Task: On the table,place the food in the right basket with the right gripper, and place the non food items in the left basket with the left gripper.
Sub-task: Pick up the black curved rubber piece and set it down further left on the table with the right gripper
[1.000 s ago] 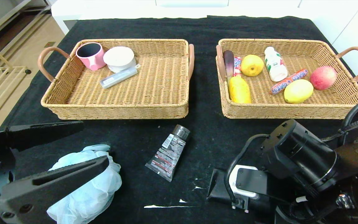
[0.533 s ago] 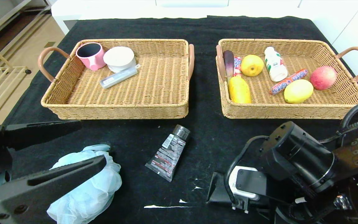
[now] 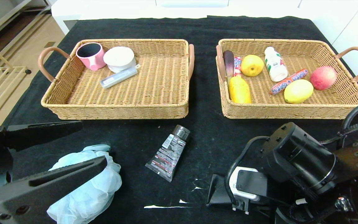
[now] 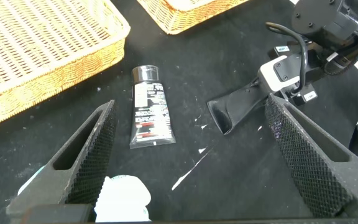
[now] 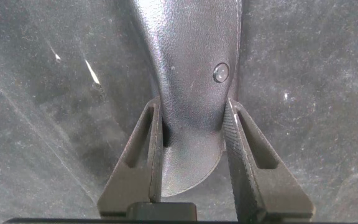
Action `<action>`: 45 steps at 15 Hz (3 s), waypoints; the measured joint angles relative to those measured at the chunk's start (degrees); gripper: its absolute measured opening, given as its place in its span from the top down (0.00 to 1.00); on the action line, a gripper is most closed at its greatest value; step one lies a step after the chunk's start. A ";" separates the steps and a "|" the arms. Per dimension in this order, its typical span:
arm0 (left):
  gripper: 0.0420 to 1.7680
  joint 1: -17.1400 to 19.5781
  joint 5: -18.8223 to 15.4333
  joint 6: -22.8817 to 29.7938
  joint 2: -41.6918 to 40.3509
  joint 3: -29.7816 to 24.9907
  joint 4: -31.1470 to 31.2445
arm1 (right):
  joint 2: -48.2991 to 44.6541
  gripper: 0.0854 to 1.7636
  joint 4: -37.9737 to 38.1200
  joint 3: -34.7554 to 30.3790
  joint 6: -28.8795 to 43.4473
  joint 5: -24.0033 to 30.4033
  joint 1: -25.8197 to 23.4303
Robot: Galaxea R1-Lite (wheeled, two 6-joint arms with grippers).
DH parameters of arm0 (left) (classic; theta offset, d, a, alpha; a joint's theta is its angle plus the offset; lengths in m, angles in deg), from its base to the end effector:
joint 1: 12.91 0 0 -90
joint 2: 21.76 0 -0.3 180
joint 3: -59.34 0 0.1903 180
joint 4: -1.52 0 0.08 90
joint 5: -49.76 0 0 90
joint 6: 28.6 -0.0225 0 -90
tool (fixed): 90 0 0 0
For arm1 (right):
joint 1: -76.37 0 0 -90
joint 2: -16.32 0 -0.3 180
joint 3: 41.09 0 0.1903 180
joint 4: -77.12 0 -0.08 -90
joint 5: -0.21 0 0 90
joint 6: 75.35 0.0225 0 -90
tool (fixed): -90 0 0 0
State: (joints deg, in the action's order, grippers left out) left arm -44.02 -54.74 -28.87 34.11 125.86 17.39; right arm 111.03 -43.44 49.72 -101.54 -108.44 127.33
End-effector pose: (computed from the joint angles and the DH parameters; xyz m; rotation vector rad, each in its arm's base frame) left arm 0.0999 -0.0669 0.2742 0.0180 0.0907 -0.7957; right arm 0.1693 0.1974 0.1955 -1.0512 0.8070 0.7234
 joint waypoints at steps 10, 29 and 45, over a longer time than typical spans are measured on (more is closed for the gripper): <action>0.03 0.09 0.00 0.00 0.30 -0.18 -0.07 | -3.67 0.71 0.48 2.49 3.34 0.83 1.11; 0.03 0.09 0.00 0.02 0.46 -0.11 0.00 | 5.73 0.75 -1.95 24.21 67.66 13.36 2.68; 0.03 0.00 0.00 -0.09 0.90 -0.35 0.00 | 9.59 0.56 -6.12 24.04 76.40 10.97 -1.46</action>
State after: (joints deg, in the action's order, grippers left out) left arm -44.02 -54.74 -28.96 35.01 125.51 17.39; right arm 120.63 -49.56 73.76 -25.14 -97.47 125.86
